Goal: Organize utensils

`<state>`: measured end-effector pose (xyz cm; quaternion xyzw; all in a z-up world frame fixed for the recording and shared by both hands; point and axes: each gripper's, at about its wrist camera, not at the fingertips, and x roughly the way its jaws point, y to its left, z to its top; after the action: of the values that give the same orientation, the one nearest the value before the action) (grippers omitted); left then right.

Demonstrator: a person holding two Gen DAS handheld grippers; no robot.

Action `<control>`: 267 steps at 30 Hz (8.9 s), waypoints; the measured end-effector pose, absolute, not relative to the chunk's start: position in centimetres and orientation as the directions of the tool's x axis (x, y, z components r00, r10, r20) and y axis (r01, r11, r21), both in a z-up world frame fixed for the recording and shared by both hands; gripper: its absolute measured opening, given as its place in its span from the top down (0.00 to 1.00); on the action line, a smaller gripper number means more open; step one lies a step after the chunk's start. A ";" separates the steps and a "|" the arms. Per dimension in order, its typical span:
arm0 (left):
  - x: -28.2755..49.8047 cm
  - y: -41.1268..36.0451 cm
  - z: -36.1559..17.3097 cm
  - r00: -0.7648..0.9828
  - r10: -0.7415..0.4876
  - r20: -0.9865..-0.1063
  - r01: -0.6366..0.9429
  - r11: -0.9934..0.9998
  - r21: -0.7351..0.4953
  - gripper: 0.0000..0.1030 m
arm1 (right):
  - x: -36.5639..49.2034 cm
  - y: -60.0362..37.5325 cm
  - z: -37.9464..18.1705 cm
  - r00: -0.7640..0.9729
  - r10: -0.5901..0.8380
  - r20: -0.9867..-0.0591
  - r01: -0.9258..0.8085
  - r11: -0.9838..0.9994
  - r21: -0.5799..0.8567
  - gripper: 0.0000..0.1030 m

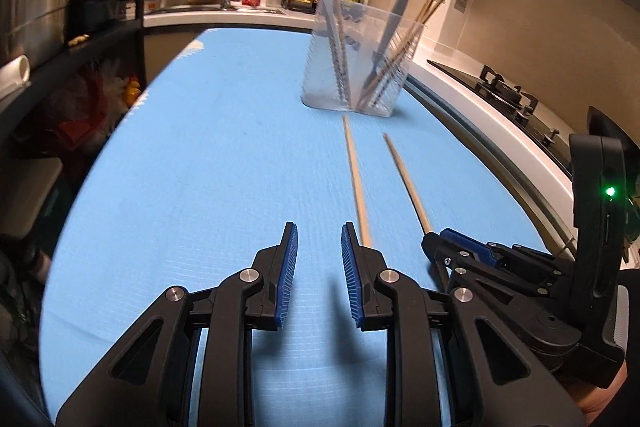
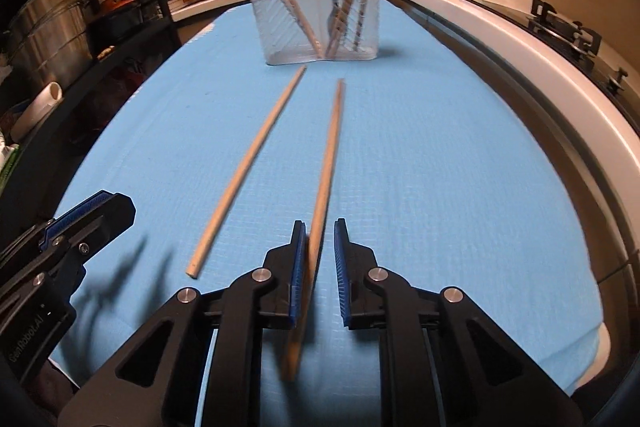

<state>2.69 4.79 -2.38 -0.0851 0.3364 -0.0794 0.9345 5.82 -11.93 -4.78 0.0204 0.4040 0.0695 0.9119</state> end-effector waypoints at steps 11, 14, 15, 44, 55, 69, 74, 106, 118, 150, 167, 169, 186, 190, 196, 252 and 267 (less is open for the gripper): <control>2.7 2.1 -3.7 0.756 -0.204 -0.622 0.127 0.978 -0.166 0.78 | 4.3 -14.3 -4.7 0.670 0.130 -0.731 -0.063 0.991 0.119 0.74; 2.7 1.7 -3.7 0.755 -0.210 -0.621 0.139 0.977 -0.162 0.78 | 4.3 -14.7 -4.8 0.668 0.119 -0.735 -0.049 0.992 0.117 0.71; 2.7 1.6 -3.7 0.754 -0.210 -0.622 0.141 0.977 -0.160 0.78 | 4.3 -14.7 -4.8 0.668 0.118 -0.735 -0.047 0.992 0.117 0.71; 2.1 1.4 -4.8 0.752 -0.069 -0.655 0.021 0.997 -0.080 0.94 | 1.5 -14.2 -5.2 0.698 0.134 -0.704 -0.061 0.990 0.128 0.93; 0.8 1.3 -5.1 0.781 -0.032 -0.623 -0.002 0.999 -0.053 0.93 | 0.5 -13.5 -5.3 0.715 0.091 -0.693 -0.050 0.996 0.080 0.88; 0.1 1.4 -5.3 0.803 0.006 -0.596 -0.033 0.999 -0.034 0.94 | 0.6 -13.4 -5.5 0.728 0.092 -0.679 -0.048 0.995 0.084 0.93; 0.4 1.4 -5.5 0.811 0.009 -0.585 -0.036 0.999 -0.034 0.94 | 0.7 -13.3 -5.5 0.733 0.091 -0.674 -0.049 0.995 0.082 0.92; -2.5 1.8 -0.8 0.883 0.007 -0.470 -0.002 1.000 0.011 0.94 | -1.2 -14.6 -1.5 0.788 0.104 -0.606 -0.054 0.993 0.100 0.94; -3.2 1.7 3.9 0.929 -0.005 -0.371 0.012 1.000 0.017 0.94 | -3.0 -15.5 4.7 0.888 0.089 -0.451 -0.078 0.996 0.042 0.94; 5.5 2.3 16.4 0.915 -0.071 -0.396 0.063 0.997 -0.032 0.94 | 6.6 -15.4 18.8 0.933 0.130 -0.335 -0.127 0.991 0.031 0.94; 16.9 3.2 27.5 0.916 -0.188 -0.354 0.165 0.982 -0.094 0.94 | 18.4 -14.4 27.8 0.935 0.183 -0.303 -0.185 0.982 0.022 0.94; 18.2 2.8 27.9 0.921 -0.190 -0.340 0.169 0.981 -0.090 0.94 | 19.8 -14.0 27.3 0.929 0.182 -0.322 -0.187 0.982 0.015 0.94; 25.0 1.5 21.0 0.837 -0.160 -0.523 0.169 0.985 -0.031 0.90 | 24.1 -13.8 21.6 0.867 0.197 -0.457 -0.207 0.978 0.030 0.74; 24.0 1.7 21.2 0.846 -0.160 -0.508 0.173 0.985 -0.020 0.81 | 23.1 -14.2 21.8 0.871 0.198 -0.450 -0.200 0.979 0.044 0.70; 20.6 2.6 21.0 0.868 -0.154 -0.472 0.158 0.987 -0.032 0.79 | 19.5 -15.2 21.9 0.890 0.183 -0.418 -0.182 0.982 0.044 0.58; 9.7 3.1 6.0 0.887 -0.044 -0.460 0.019 0.998 -0.058 0.07 | 9.6 -16.2 7.2 0.887 -0.010 -0.462 -0.014 0.999 -0.049 0.05; 9.7 3.1 6.0 0.886 -0.047 -0.461 0.024 0.998 -0.055 0.07 | 9.6 -16.1 7.2 0.888 -0.011 -0.460 -0.014 0.999 -0.052 0.05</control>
<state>9.71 3.09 6.01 -0.0240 0.2380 -0.0182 0.9708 9.58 -16.07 7.17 -0.0270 0.2370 0.0008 0.9711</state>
